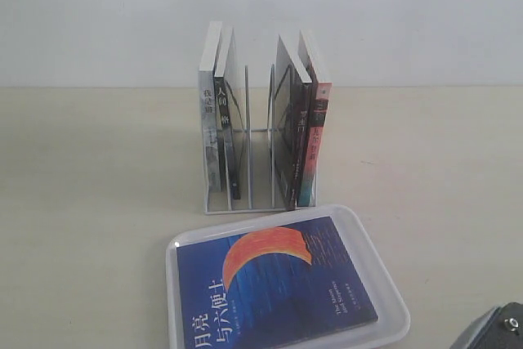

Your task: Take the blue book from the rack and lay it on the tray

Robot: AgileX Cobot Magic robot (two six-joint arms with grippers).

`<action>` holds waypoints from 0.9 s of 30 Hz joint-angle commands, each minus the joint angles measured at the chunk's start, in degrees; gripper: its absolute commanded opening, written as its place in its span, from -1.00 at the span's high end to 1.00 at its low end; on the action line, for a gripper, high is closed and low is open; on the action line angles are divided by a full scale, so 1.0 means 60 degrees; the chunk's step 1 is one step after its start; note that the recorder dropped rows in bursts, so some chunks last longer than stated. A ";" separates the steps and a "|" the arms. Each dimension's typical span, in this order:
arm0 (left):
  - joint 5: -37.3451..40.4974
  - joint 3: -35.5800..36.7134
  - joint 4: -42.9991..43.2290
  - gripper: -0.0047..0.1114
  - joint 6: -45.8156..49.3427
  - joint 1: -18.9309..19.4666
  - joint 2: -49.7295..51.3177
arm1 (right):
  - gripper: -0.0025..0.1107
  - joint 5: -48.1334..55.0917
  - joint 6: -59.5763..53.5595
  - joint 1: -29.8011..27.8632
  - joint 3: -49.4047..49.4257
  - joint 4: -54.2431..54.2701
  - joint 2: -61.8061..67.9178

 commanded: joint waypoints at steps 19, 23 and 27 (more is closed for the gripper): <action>-0.0030 0.0034 -0.0072 0.83 0.0036 -0.0009 -0.0037 | 0.96 -0.1644 -0.0051 -0.6766 0.0788 0.0061 -0.5060; -0.0030 0.0034 -0.0072 0.83 0.0036 -0.0009 -0.0037 | 0.96 -0.1539 -0.0051 -0.7871 0.0788 0.0061 -0.6092; -0.0030 0.0034 -0.0072 0.83 0.0036 -0.0009 -0.0037 | 0.96 -0.0560 -0.0051 -0.8669 0.0788 0.0264 -0.7034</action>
